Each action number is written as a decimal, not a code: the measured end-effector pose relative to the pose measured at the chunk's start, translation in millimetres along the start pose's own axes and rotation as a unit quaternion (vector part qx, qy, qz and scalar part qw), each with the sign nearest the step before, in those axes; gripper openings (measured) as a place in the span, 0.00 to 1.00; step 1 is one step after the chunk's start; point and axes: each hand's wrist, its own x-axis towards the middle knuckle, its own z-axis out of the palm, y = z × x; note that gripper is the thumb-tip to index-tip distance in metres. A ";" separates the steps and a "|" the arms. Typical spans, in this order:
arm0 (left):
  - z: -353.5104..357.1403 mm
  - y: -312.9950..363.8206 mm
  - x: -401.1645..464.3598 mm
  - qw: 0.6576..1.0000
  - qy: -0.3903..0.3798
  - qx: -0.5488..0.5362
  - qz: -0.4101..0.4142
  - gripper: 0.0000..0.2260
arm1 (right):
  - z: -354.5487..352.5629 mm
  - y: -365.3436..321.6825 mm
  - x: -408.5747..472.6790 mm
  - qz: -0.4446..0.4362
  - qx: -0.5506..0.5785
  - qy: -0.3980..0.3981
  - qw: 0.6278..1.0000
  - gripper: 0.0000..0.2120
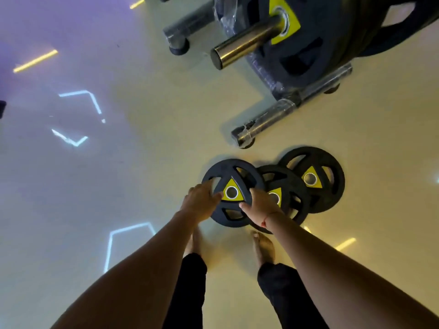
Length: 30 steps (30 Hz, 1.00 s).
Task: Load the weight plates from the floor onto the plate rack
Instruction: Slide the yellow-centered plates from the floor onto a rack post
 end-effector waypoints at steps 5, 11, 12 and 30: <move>71.5 -69.7 130.2 0.998 -0.012 0.061 0.019 0.26 | 75.4 57.8 116.7 0.071 0.043 0.031 0.996 0.33; 135.7 -147.3 245.6 0.996 0.047 0.015 -0.075 0.28 | 147.2 125.4 204.7 0.209 0.147 0.127 0.958 0.30; 144.2 -157.2 258.8 0.995 0.052 0.001 -0.091 0.29 | 156.3 132.5 213.0 0.224 0.181 0.139 0.947 0.30; 201.6 -158.1 336.7 0.972 0.121 -0.088 -0.180 0.30 | 175.2 165.2 252.3 0.242 0.453 0.205 0.834 0.46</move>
